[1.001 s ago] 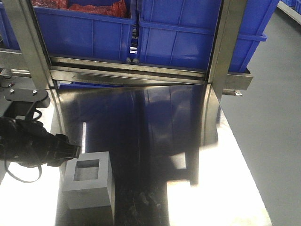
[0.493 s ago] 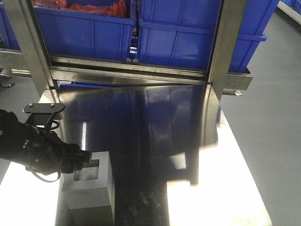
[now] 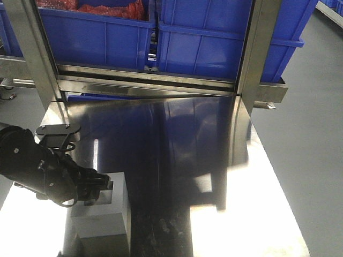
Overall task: Sort gray base to blue bin
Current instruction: 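Close the left gripper on the block's rim and lift it, then raise the held gray block with the left gripper toward the robot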
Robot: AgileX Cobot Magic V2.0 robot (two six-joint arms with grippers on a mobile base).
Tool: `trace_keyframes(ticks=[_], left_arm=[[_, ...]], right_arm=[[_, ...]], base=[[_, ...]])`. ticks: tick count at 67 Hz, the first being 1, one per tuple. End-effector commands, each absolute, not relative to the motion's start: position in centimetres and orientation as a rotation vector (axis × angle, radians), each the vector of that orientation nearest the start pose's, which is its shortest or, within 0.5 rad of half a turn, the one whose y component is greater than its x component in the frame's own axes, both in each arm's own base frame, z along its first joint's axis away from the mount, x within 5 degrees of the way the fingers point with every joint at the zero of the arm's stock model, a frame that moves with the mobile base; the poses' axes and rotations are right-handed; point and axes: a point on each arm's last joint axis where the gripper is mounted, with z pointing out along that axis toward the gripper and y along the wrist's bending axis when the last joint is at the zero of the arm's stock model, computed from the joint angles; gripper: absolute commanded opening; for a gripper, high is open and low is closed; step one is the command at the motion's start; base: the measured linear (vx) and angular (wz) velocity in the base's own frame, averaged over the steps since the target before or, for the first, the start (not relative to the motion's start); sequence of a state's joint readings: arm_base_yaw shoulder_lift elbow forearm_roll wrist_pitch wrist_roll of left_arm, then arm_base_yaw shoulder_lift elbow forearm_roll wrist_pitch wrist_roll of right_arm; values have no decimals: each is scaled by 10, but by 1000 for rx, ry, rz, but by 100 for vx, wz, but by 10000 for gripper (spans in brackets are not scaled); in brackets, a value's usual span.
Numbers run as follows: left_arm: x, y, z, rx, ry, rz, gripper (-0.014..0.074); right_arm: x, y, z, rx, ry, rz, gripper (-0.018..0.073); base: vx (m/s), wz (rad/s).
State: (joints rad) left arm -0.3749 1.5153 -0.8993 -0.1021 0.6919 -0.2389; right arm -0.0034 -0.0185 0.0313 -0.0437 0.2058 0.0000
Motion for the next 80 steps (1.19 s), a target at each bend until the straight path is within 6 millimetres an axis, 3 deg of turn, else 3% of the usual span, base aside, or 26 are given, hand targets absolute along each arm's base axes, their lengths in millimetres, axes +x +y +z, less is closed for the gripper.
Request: trace_keyframes(ticks=[1,17,31,43,80], left_arm=[[262,-112,226,94,2769,-287,336],[262,-112,226,137,2764,-279,-11],[261,-111,238,161,2694,-293,-9],[245,-104,262,156,2492,-342,-8],[124,-52,292,257,1904,-371,-7]], right_arm=[[56,-1,191,-43,1619,-59,-5],[56,-1,191,-43,1620,-59,-5],[56,-1,191,-43,1620,-59,-5],[56,-1,191,-43,1620,-59,-5],[56,-1,191,-43,1620,-59,-5]], base=[[0,0],[0,0],[0,0],[0,0],[0,0]])
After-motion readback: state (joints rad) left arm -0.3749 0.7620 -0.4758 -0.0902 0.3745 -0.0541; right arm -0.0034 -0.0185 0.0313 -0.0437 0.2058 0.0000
